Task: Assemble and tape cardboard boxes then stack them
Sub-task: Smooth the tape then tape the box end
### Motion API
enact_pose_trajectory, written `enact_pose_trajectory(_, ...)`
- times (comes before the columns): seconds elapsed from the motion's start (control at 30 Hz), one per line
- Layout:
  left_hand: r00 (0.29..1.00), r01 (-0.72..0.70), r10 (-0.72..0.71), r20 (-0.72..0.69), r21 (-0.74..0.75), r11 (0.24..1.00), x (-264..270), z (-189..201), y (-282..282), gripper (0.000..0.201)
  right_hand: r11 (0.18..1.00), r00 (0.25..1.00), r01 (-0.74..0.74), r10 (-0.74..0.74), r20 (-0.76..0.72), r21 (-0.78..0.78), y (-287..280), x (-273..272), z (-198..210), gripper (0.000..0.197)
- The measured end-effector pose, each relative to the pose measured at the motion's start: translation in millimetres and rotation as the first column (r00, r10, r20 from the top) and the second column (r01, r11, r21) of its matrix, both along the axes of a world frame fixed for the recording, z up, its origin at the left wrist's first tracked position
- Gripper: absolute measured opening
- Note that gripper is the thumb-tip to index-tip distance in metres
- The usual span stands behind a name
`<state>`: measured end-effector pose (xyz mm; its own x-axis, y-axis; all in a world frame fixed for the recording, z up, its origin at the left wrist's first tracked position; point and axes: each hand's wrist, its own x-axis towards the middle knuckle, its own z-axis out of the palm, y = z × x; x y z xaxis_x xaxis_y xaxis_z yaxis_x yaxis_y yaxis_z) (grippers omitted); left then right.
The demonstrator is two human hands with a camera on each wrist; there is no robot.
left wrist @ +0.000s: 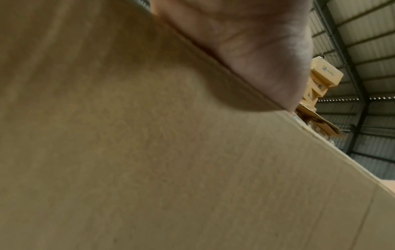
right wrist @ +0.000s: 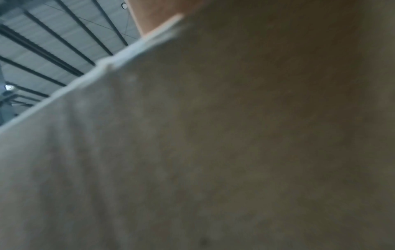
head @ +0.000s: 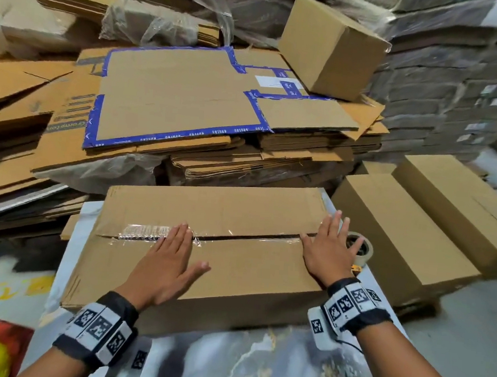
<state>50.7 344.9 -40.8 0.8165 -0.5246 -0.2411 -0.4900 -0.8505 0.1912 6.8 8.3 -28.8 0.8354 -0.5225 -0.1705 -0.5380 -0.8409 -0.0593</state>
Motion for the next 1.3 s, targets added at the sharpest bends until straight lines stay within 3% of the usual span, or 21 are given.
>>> enact_pose_trajectory(0.1, 1.0, -0.001, 0.001, -0.006, -0.009, 1.0, 1.5, -1.7, 0.1, 0.105, 1.0, 1.0, 0.012, -0.012, -0.001, 0.018, -12.0, 1.5, 0.1, 0.062)
enact_pose_trajectory(0.2, 1.0, -0.027, 0.027, 0.005, -0.029, 0.999, 5.1, 0.9, 11.2, 0.103, 0.999, 0.99, -0.026, 0.021, 0.137, 0.037, 4.0, -5.9, 11.3, 0.066)
enact_pose_trajectory(0.27, 0.992, -0.108, 0.11, 0.056, -0.042, 0.993, 13.4, 5.0, 35.5, 0.1, 0.973, 0.945, -0.202, 0.164, 0.284, 0.11, 31.4, -18.0, 14.4, 0.061)
enact_pose_trajectory(0.33, 0.973, -0.2, 0.199, 0.116, -0.003, 0.98, 24.5, 8.9, 69.2, 0.1, 0.874, 0.873, -0.43, 0.338, 0.351, 0.228, 68.6, -34.9, 15.6, 0.062)
enact_pose_trajectory(0.4, 0.963, -0.242, 0.228, 0.14, 0.089, 0.966, 32.0, 9.8, 98.2, 0.102, 0.745, 0.798, -0.597, 0.516, 0.31, 0.298, 102.8, -49.0, 10.2, 0.068)
enact_pose_trajectory(0.47, 0.964, -0.242, 0.225, 0.141, 0.118, 0.963, 31.3, 7.4, 113.9, 0.106, 0.65, 0.661, -0.75, 0.727, 0.186, 0.121, 121.5, -51.8, -2.9, 0.074)
enact_pose_trajectory(0.53, 0.956, -0.27, 0.257, 0.144, 0.082, 0.959, 24.2, 5.4, 119.5, 0.108, 0.586, 0.586, -0.81, 0.807, 0.071, 0.022, 127.0, -42.4, -5.7, 0.077)
enact_pose_trajectory(0.6, 0.941, -0.315, 0.304, 0.147, 0.056, 0.947, 16.2, 5.0, 120.7, 0.11, 0.557, 0.558, -0.829, 0.828, 0.049, 0.047, 120.1, -25.7, -3.5, 0.079)
enact_pose_trajectory(0.7, 0.926, -0.368, 0.356, 0.121, 0.088, 0.926, 4.2, 6.1, 116.8, 0.116, 0.589, 0.601, -0.792, 0.799, 0.031, 0.163, 110.1, -4.1, 10.9, 0.082)
enact_pose_trajectory(0.93, 0.917, -0.399, 0.395, 0.059, 0.216, 0.891, -40.6, 13.2, 101.0, 0.115, 0.721, 0.741, -0.655, 0.672, 0.004, 0.225, 106.7, 14.5, 29.9, 0.083)
enact_pose_trajectory(1.13, 0.867, -0.459, 0.46, 0.19, -0.055, 0.887, 26.4, 36.7, 140.1, 0.086, 0.728, 0.739, -0.658, 0.674, -0.019, 0.193, 109.7, 9.1, 26.5, 0.082)
enact_pose_trajectory(1.3, 0.876, -0.477, 0.482, -0.024, -0.193, 0.858, 69.7, 19.9, 160.6, 0.085, 0.706, 0.722, -0.682, 0.691, 0.022, 0.19, 112.6, 6.1, 26.3, 0.076)
